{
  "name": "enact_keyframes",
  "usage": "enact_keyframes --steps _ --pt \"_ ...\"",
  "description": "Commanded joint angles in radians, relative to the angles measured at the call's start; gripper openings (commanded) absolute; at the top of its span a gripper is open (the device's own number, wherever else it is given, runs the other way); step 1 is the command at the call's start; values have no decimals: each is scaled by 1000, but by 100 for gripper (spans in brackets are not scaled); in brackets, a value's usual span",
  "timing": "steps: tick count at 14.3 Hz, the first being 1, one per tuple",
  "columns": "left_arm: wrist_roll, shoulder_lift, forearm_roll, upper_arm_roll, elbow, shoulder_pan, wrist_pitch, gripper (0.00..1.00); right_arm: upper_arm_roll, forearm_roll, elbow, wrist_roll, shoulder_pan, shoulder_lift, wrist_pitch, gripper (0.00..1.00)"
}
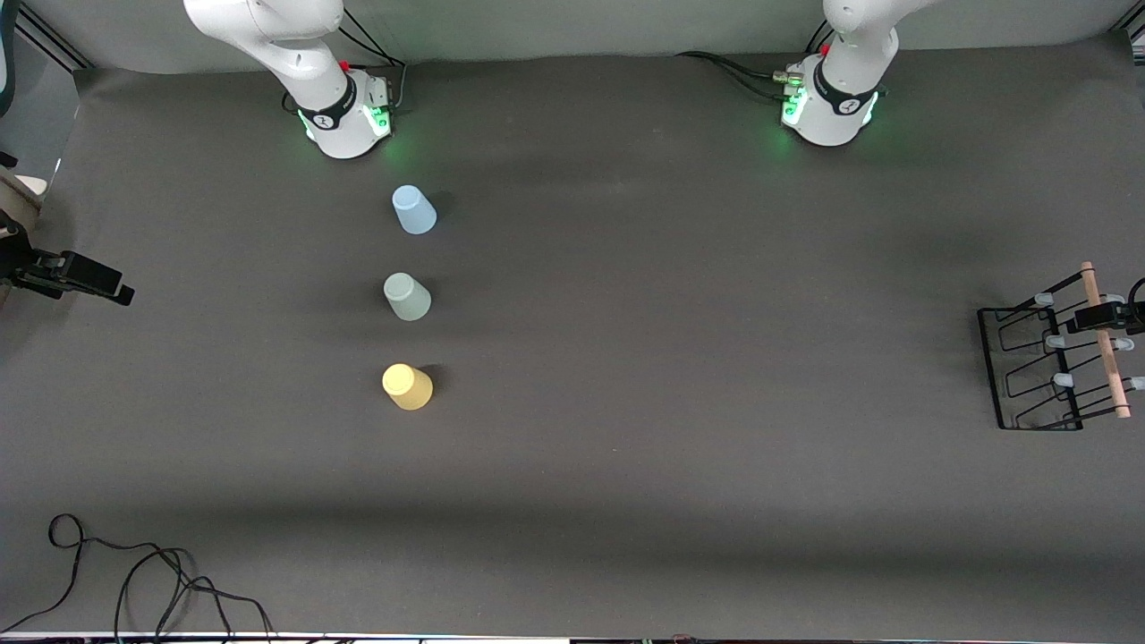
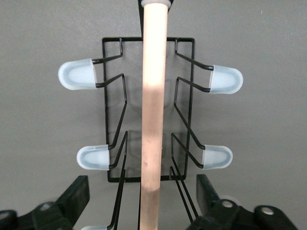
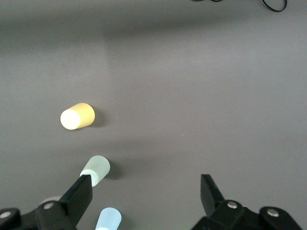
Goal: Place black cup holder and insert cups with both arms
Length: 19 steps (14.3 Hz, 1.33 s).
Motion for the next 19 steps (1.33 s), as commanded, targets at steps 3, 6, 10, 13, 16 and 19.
enact_keyframes --steps 3,6,10,13,16,19 --pt "4 -19 -12 -8 4 -6 -10 87 -1 12 16 -4 -2 7 -12 100" --pt "13 -19 -1 -8 8 -5 -10 36 -1 12 16 -4 -2 7 -12 100" --pt "23 -21 1 -8 21 1 -20 0 -1 11 16 -4 -2 7 -12 100" --pt "23 -21 1 -9 32 1 -23 0 -1 11 16 -4 -2 7 -12 100" --pt "24 -22 1 -9 43 0 -33 0 -1 11 16 -4 -2 7 -12 100" --pt "20 -22 -1 -14 162 -9 -123 0 -1 11 16 -4 -1 7 -12 100"
